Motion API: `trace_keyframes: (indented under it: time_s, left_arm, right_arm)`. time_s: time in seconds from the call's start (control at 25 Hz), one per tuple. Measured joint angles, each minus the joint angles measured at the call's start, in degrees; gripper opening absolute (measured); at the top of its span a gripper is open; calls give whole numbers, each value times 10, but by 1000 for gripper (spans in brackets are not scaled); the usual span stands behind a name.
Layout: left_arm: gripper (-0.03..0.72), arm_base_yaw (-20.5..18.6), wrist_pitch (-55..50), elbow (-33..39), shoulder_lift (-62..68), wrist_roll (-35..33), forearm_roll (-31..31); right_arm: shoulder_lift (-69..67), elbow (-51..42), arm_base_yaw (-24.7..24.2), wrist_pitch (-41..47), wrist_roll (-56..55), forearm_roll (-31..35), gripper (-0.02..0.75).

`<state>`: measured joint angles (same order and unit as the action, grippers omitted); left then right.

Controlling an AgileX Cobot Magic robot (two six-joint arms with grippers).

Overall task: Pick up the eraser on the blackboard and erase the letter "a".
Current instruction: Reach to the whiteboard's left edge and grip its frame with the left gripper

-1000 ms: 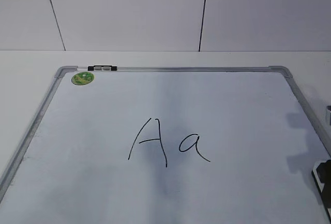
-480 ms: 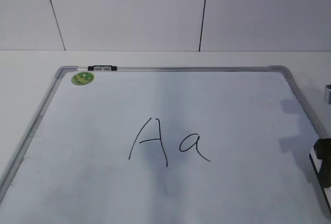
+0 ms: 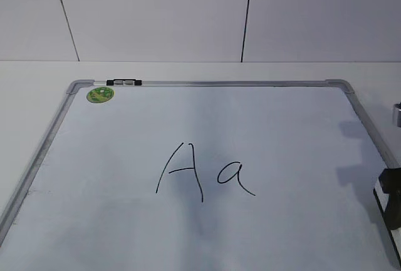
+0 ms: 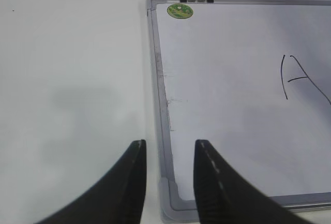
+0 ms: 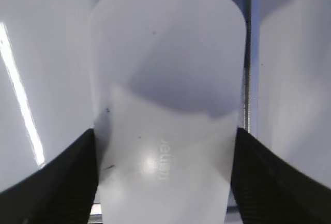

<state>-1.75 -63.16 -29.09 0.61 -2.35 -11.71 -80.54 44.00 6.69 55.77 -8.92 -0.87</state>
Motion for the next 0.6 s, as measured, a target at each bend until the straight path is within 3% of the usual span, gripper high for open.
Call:
trace_keyframes:
  time_s: [0.36,0.6]
  left_arm:
    - [238,0,1,-3,43,0,-19]
    - [256,0,7,-65,138,0,-24]
  right_arm:
    - [0,38,0,42,5,14,551]
    - [0,85,0,73,22,46,551]
